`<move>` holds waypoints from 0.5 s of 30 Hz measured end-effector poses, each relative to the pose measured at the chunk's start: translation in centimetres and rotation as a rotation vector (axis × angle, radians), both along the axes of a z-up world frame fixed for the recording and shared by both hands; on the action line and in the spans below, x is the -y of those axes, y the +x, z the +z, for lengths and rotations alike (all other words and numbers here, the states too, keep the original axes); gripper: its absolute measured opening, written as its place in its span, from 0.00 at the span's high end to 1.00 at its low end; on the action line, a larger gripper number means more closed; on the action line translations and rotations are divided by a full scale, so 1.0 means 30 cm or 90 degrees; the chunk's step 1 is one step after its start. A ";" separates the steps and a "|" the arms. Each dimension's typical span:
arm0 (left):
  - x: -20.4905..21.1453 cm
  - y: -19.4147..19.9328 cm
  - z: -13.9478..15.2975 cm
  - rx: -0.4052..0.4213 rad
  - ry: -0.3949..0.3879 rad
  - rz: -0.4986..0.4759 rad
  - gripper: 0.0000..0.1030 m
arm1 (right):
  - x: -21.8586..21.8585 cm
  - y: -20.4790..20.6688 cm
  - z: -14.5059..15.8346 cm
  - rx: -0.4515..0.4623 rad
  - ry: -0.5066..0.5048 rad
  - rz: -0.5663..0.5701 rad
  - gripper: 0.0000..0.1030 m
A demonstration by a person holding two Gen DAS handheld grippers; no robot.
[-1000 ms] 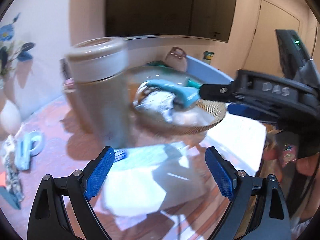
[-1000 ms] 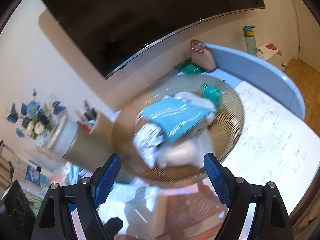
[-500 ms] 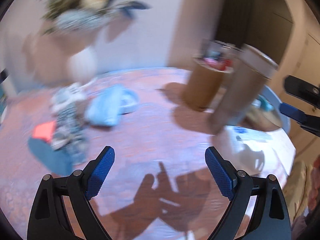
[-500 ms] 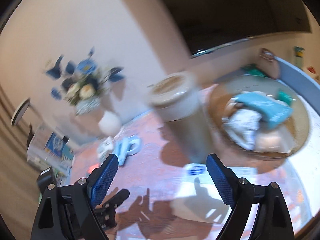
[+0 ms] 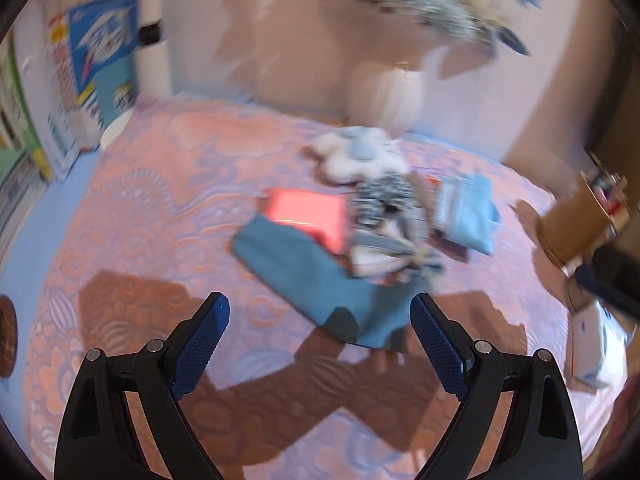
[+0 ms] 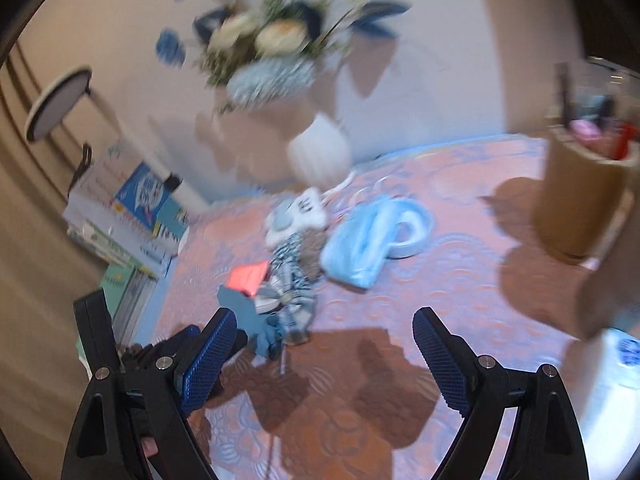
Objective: Organize soft objects
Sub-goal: 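Move both open grippers back to the items on the bed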
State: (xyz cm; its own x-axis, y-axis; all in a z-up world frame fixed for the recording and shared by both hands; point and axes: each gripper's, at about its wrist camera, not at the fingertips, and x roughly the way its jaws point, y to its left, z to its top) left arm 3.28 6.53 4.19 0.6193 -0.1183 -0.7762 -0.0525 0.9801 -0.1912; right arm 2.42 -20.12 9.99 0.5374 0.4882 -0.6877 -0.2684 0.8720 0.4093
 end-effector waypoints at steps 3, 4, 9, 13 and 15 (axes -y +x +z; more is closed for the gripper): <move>-0.029 0.022 -0.031 -0.006 -0.012 0.016 0.11 | -0.074 0.045 -0.057 -0.009 -0.005 0.017 0.14; -0.027 0.025 -0.040 -0.008 -0.011 0.018 0.11 | -0.095 0.062 -0.077 -0.012 -0.007 0.020 0.14; -0.009 0.041 -0.089 -0.013 0.014 0.016 0.11 | -0.160 0.137 -0.153 -0.028 -0.013 0.032 0.14; 0.010 0.046 -0.104 0.007 0.035 0.011 0.01 | -0.185 0.175 -0.201 -0.036 -0.023 0.039 0.14; 0.037 0.049 -0.114 0.001 0.067 0.006 0.01 | -0.198 0.186 -0.226 -0.040 -0.027 0.047 0.14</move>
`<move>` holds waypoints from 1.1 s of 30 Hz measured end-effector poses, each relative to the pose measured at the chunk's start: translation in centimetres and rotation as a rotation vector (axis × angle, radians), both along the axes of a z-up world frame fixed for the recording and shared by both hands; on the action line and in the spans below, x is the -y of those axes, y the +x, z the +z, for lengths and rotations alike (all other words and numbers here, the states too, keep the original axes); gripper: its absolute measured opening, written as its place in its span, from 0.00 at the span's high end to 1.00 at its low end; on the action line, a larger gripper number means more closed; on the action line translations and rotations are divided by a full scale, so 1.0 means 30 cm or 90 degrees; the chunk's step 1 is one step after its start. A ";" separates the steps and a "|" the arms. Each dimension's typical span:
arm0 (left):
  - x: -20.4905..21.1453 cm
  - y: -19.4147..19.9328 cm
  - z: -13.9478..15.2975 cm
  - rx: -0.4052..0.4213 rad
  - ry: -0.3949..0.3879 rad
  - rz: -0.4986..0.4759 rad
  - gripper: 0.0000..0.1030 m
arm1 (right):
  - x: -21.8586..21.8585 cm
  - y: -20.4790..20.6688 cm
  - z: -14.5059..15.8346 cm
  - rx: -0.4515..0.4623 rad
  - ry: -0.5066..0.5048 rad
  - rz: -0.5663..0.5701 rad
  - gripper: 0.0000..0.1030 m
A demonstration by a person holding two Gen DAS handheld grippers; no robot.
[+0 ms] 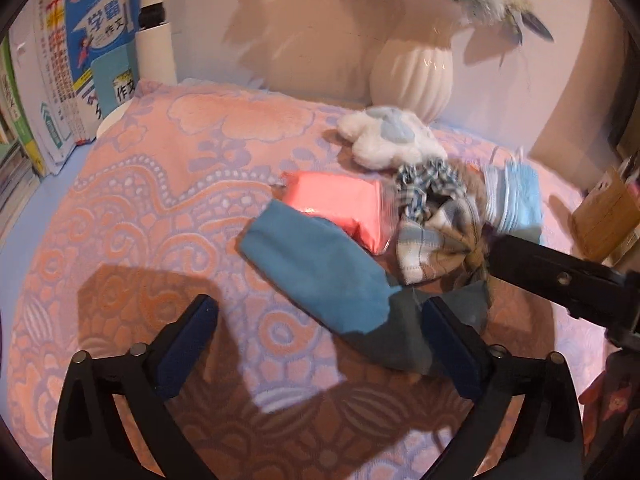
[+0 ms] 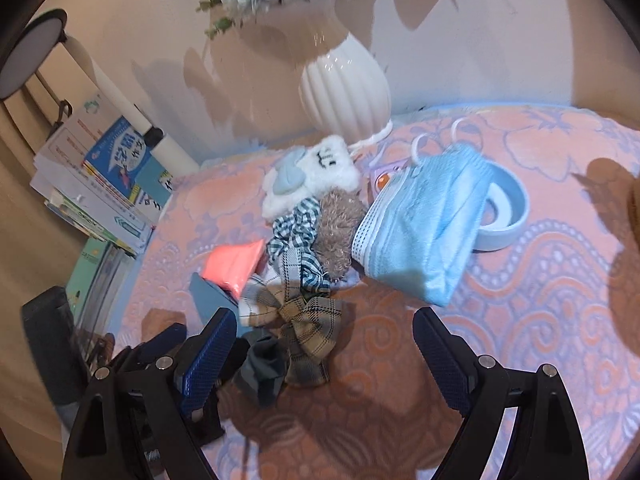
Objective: Organize soft objects
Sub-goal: 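Move both open grippers back to the items on the bed, then grasp the blue-grey cloth with the left gripper while the right grasps the plaid bow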
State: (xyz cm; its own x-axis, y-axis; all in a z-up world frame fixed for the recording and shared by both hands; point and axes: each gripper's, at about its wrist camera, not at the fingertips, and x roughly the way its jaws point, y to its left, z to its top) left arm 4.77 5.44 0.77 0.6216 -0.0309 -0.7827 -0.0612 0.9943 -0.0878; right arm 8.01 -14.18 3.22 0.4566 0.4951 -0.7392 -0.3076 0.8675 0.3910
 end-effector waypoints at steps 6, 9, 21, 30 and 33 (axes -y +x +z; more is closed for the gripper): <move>0.026 0.005 -0.004 -0.013 0.034 0.001 0.00 | -0.028 0.018 -0.030 0.021 -0.025 0.016 0.10; 0.029 0.005 -0.003 -0.013 0.041 0.001 0.00 | -0.057 0.020 -0.041 0.035 -0.041 0.042 0.00; 0.037 -0.010 -0.006 -0.014 0.020 0.066 0.01 | -0.066 -0.005 -0.041 0.091 -0.082 0.039 0.27; 0.070 -0.021 0.015 0.044 -0.070 -0.013 0.74 | 0.012 -0.031 -0.028 0.093 0.056 0.061 0.82; 0.023 -0.018 0.006 0.054 -0.139 0.002 0.89 | 0.021 -0.056 -0.014 0.109 0.062 0.058 0.82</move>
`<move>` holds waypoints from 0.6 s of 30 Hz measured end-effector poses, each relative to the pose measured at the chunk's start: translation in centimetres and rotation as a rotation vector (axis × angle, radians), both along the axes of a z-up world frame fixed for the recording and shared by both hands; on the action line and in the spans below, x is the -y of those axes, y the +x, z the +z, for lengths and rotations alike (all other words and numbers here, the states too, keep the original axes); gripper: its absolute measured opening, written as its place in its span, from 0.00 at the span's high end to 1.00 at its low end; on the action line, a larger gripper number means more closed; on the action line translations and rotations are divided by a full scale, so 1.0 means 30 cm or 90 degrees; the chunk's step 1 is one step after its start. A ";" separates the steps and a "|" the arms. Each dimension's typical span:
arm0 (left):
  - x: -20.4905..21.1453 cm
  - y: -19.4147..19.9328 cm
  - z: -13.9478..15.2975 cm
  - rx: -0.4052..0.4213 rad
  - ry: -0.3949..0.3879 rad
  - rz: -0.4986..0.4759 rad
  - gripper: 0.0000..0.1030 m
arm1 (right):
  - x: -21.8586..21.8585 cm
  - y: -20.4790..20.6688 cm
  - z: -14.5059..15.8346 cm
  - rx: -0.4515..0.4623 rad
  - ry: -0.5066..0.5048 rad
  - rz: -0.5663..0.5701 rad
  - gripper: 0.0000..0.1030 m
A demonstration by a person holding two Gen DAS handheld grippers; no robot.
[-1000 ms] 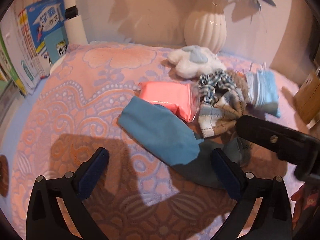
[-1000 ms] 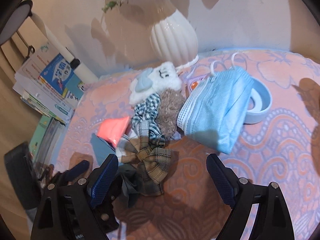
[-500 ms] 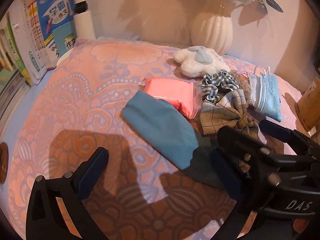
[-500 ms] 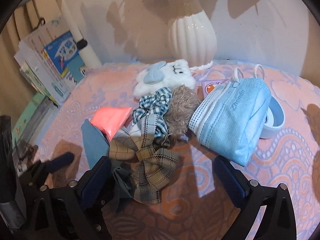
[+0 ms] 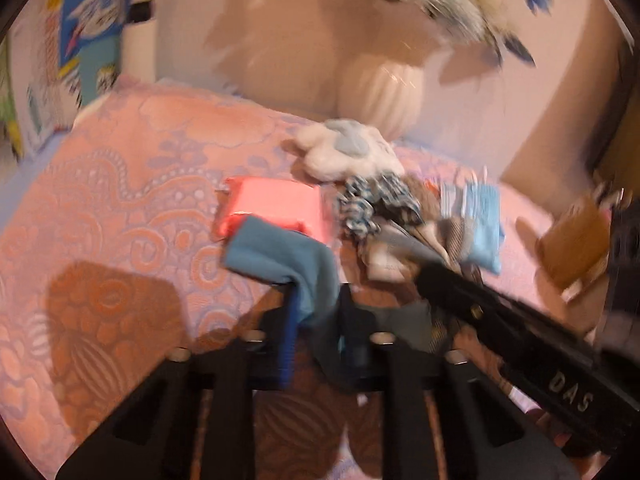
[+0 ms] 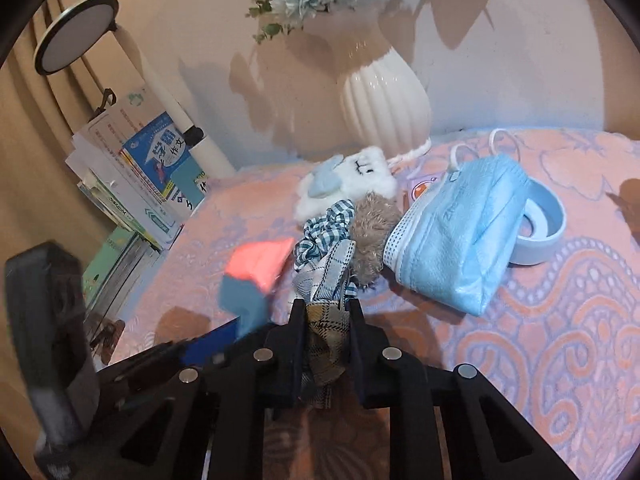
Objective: Organize soft objects
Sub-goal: 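Grasp the blue-grey cloth with the left gripper while the right grasps the plaid bow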
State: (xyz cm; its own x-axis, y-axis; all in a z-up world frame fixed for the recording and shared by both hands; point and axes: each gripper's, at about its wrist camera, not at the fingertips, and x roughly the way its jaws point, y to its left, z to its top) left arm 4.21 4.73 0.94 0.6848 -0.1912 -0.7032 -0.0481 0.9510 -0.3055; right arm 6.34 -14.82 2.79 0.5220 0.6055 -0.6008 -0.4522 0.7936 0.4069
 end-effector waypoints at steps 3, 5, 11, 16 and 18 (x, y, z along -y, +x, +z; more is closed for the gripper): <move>-0.044 -0.021 -0.002 0.024 -0.063 0.002 0.91 | 0.030 -0.027 0.023 0.032 0.037 -0.007 0.82; -0.045 -0.036 0.016 0.048 -0.055 0.005 0.91 | 0.058 -0.031 0.031 0.040 0.064 -0.019 0.82; 0.003 -0.103 0.054 0.073 -0.010 0.011 0.91 | 0.124 -0.007 0.020 0.014 0.143 -0.049 0.82; -0.006 -0.105 0.057 0.073 0.000 0.023 0.91 | 0.163 0.011 0.009 -0.013 0.194 -0.067 0.82; -0.015 -0.088 0.042 0.051 -0.004 0.029 0.91 | 0.162 0.016 0.003 -0.022 0.193 -0.066 0.82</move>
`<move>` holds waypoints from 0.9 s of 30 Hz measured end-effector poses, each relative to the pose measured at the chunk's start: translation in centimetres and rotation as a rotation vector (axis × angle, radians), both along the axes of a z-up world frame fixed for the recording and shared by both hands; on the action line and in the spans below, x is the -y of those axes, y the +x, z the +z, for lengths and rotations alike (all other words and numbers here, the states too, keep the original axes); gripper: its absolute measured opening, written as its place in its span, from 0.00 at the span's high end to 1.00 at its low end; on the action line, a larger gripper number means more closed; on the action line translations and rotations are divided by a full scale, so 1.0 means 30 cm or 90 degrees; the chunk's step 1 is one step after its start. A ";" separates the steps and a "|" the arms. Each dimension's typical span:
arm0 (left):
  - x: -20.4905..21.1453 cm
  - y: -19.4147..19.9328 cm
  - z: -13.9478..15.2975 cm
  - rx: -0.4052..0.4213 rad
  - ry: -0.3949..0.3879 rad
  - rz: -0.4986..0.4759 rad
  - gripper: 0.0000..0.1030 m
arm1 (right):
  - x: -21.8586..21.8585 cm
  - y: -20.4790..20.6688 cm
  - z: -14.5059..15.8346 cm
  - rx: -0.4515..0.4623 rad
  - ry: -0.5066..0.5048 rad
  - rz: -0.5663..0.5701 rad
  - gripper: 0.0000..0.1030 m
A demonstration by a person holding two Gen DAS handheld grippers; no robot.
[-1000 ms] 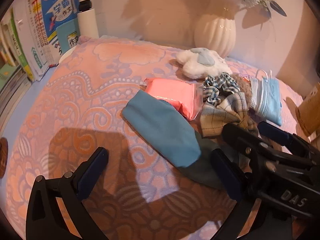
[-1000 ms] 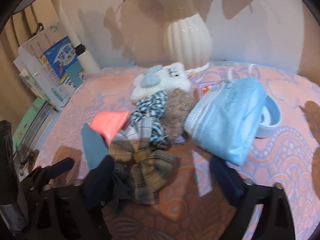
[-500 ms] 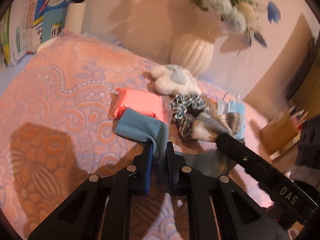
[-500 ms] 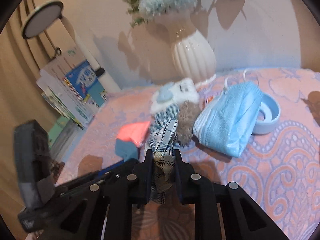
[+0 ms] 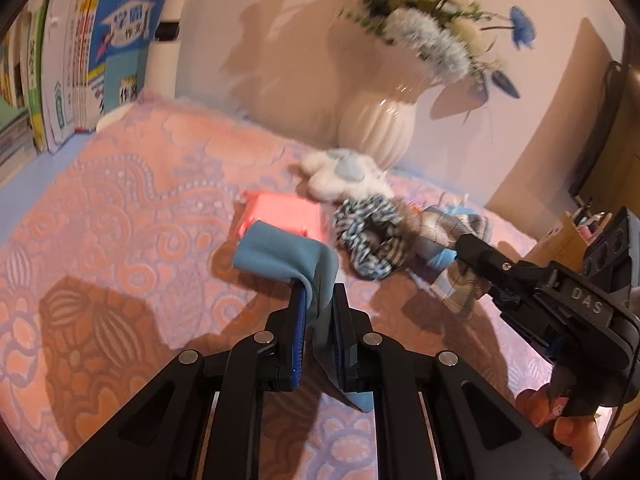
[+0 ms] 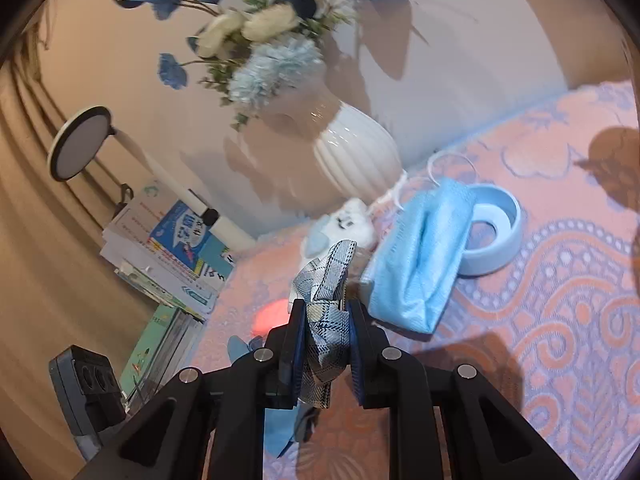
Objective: Organize soft objects
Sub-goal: 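Grasp the blue-grey cloth with the left gripper while the right grasps the plaid bow, then carry the blue-grey cloth and plaid bow over to the glass bowl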
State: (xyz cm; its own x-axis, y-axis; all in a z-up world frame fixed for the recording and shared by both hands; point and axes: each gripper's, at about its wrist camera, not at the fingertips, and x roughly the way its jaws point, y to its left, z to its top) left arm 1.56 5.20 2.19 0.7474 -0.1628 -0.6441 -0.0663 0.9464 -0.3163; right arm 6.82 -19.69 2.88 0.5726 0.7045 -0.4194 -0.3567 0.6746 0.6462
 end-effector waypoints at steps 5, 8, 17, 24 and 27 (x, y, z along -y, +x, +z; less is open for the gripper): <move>-0.012 -0.002 -0.007 -0.006 -0.008 0.012 0.91 | -0.028 -0.004 0.004 0.005 -0.029 0.016 0.82; -0.008 -0.010 0.002 0.000 -0.002 0.013 0.91 | -0.058 -0.010 0.007 0.009 -0.048 0.031 0.82; 0.033 -0.052 0.087 -0.009 0.027 0.008 0.91 | -0.056 -0.102 0.102 0.017 -0.076 0.038 0.82; 0.170 -0.092 0.173 0.001 0.047 -0.057 0.91 | 0.040 -0.235 0.229 0.058 -0.097 0.018 0.82; 0.238 -0.114 0.200 0.013 0.055 -0.086 0.91 | 0.106 -0.294 0.248 0.060 -0.097 0.004 0.82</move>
State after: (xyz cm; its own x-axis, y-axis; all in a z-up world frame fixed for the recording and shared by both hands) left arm -1.86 -1.94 8.20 0.7349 -0.2080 -0.6455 0.0695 0.9699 -0.2334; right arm -1.99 -22.87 10.33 0.6099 0.6412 -0.4658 -0.4160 0.7593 0.5005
